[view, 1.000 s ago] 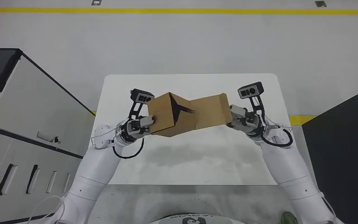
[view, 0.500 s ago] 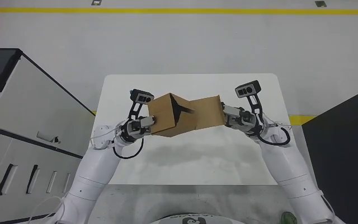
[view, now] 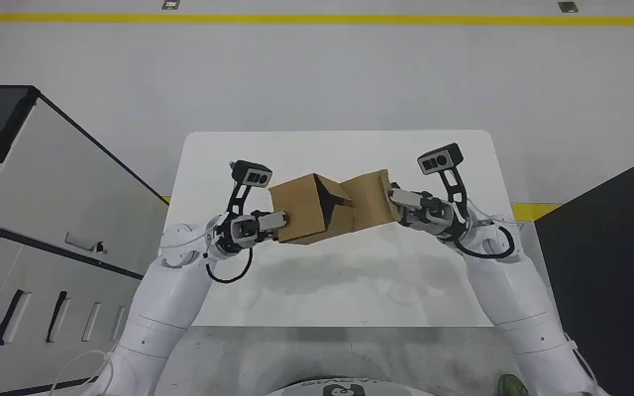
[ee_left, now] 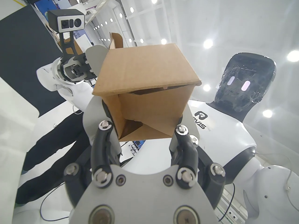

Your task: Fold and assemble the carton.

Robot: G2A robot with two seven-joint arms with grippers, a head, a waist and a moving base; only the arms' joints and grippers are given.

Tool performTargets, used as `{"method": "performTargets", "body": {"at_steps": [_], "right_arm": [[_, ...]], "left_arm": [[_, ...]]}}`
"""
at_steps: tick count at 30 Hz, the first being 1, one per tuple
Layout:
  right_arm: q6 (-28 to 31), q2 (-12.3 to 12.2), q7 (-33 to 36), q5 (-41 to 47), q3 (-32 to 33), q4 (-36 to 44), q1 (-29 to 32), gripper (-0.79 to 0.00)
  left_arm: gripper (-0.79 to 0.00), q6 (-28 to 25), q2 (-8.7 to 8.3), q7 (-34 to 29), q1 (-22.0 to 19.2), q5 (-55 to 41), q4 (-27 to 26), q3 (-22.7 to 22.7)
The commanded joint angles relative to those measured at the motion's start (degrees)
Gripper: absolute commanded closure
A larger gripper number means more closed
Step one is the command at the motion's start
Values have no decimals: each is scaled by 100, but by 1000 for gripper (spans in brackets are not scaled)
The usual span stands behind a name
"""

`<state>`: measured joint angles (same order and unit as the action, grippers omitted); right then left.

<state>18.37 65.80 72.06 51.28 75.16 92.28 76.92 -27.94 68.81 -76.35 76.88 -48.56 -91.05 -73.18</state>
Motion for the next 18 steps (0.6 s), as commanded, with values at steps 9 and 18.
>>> {"method": "performTargets", "body": {"at_steps": [9,18], "right_arm": [[-206,-30,-193,-390,66,94,33,0],[-278,-47,-211,-565,89,104,7,-68]], "left_arm": [[0,-89,-47,221,18,606,-54,-113],[0,-139,-80,357,13,950,-68,-134]]}}
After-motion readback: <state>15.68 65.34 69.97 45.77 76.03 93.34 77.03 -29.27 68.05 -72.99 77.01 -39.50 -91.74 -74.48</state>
